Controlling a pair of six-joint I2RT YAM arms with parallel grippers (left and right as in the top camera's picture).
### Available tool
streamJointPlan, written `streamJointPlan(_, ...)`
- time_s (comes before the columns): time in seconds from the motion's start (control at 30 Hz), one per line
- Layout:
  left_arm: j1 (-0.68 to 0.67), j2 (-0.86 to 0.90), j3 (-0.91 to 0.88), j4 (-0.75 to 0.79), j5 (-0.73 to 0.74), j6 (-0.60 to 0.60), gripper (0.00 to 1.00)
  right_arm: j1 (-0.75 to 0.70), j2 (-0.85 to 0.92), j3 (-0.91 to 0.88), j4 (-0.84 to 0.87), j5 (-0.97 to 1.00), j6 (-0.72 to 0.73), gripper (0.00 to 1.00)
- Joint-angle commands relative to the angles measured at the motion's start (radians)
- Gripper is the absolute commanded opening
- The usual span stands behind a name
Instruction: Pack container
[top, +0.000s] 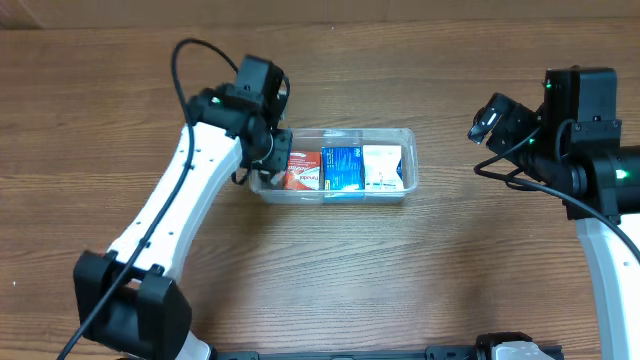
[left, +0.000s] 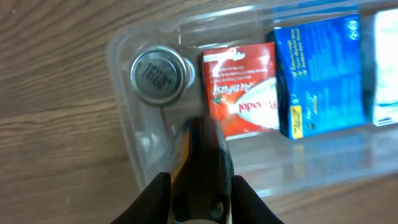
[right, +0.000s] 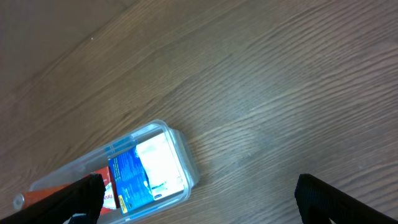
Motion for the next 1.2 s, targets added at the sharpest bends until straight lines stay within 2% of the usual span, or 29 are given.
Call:
streamJointPlan(0.0,-0.002,-0.006,-0.051,0.05,-0.05,-0.026,0.06,-0.005,-0.003,0.006,0.004,0.002,0.003,1.0)
streamJointPlan(0.1,-0.002,-0.006,-0.085,0.061,-0.111,-0.024,0.07,-0.005,-0.003,0.006,0.004,0.002,0.003,1.0)
streamJointPlan(0.4,-0.002,-0.006,-0.216,0.169,-0.067,-0.025,0.11,-0.005,-0.003,0.006,0.004,0.002,0.003,1.0)
streamJointPlan(0.5,-0.002,-0.006,-0.216,0.187,-0.063,-0.025,0.25,-0.005,-0.003,0.006,0.004,0.002,0.003,1.0)
streamJointPlan(0.53,-0.002,-0.006,-0.216,0.19,-0.059,-0.025,0.32,-0.005,-0.003,0.006,0.004,0.002,0.003,1.0)
streamJointPlan(0.57,-0.002,-0.006,-0.211,0.189,-0.047,-0.025,0.44,-0.005,-0.003,0.006,0.004,0.002,0.003,1.0)
streamJointPlan(0.63,-0.002,-0.006,-0.188,0.169,-0.018,-0.026,0.54,-0.005,-0.003,0.006,0.004,0.002,0.003,1.0)
streamJointPlan(0.67,-0.002,-0.007,-0.161,0.142,-0.01,-0.027,0.71,-0.005,-0.003,0.006,0.004,0.002,0.003,1.0)
streamJointPlan(0.7,-0.002,-0.007,-0.123,0.102,-0.008,-0.033,0.72,-0.005,-0.003,0.006,0.004,0.002,0.003,1.0)
streamJointPlan(0.8,-0.001,-0.013,0.014,-0.039,-0.017,-0.033,0.63,-0.005,-0.003,0.006,0.004,0.002,0.003,1.0)
streamJointPlan(0.93,0.022,-0.05,0.262,-0.257,-0.136,-0.072,0.65,-0.005,-0.003,0.006,0.004,0.002,0.003,1.0)
streamJointPlan(1.0,0.071,-0.089,0.36,-0.354,-0.209,-0.098,0.71,-0.005,-0.003,0.006,0.004,0.002,0.003,1.0)
streamJointPlan(1.07,0.172,-0.159,0.407,-0.403,-0.217,-0.113,0.77,-0.005,-0.003,0.006,0.004,0.002,0.003,1.0)
streamJointPlan(1.1,0.232,-0.199,0.407,-0.414,-0.21,-0.131,1.0,-0.005,-0.003,0.006,0.004,0.002,0.003,1.0)
streamJointPlan(1.17,0.323,-0.248,0.407,-0.424,-0.179,-0.138,1.0,-0.005,-0.003,0.006,0.004,0.002,0.003,1.0)
